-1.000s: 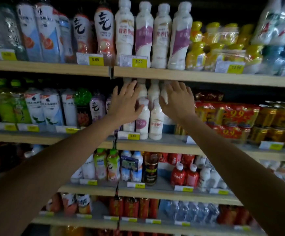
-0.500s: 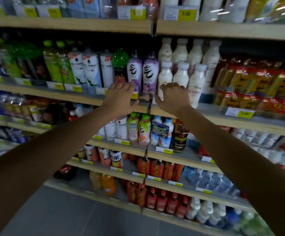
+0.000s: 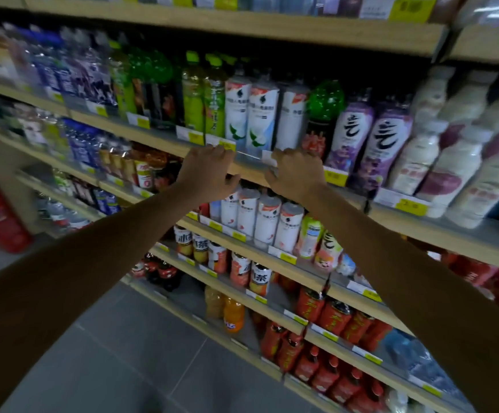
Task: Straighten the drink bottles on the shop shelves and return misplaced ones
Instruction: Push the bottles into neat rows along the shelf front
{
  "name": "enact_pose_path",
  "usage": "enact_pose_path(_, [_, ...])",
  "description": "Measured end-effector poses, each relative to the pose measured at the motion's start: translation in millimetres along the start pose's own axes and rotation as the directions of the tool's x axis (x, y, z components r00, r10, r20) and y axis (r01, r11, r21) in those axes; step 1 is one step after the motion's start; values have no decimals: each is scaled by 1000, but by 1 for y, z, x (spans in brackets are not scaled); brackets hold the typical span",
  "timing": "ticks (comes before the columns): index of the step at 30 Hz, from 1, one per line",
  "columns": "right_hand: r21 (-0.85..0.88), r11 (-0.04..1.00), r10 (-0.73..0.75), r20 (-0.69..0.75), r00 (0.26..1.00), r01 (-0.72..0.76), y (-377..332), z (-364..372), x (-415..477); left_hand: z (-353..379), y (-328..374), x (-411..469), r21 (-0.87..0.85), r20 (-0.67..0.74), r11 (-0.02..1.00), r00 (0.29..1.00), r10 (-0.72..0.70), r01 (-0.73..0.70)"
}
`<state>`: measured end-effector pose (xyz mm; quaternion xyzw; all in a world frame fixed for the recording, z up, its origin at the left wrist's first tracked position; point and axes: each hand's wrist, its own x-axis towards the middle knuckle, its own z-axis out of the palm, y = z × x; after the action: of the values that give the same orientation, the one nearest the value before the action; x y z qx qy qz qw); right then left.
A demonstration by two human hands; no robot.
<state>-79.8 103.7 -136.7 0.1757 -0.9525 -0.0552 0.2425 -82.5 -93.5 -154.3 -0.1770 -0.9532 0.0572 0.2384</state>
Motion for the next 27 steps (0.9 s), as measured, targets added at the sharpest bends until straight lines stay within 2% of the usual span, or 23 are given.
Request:
enact_pose_path(10, [45, 999, -14, -12, 1000, 14, -129, 64, 159, 60, -198, 28, 31, 4, 999, 1000, -27, 27])
enact_pose_path(17, [88, 995, 36, 1, 999, -36, -212, 101, 238, 96, -316, 38, 39, 46, 999, 998, -34, 32])
enact_pose_path(21, [78, 995, 64, -14, 998, -62, -230, 117, 262, 113, -359, 51, 38, 29, 999, 999, -21, 20])
enact_pose_path(27, [40, 989, 142, -31, 989, -140, -230, 131, 294, 130, -402, 85, 16, -40, 996, 996, -85, 85])
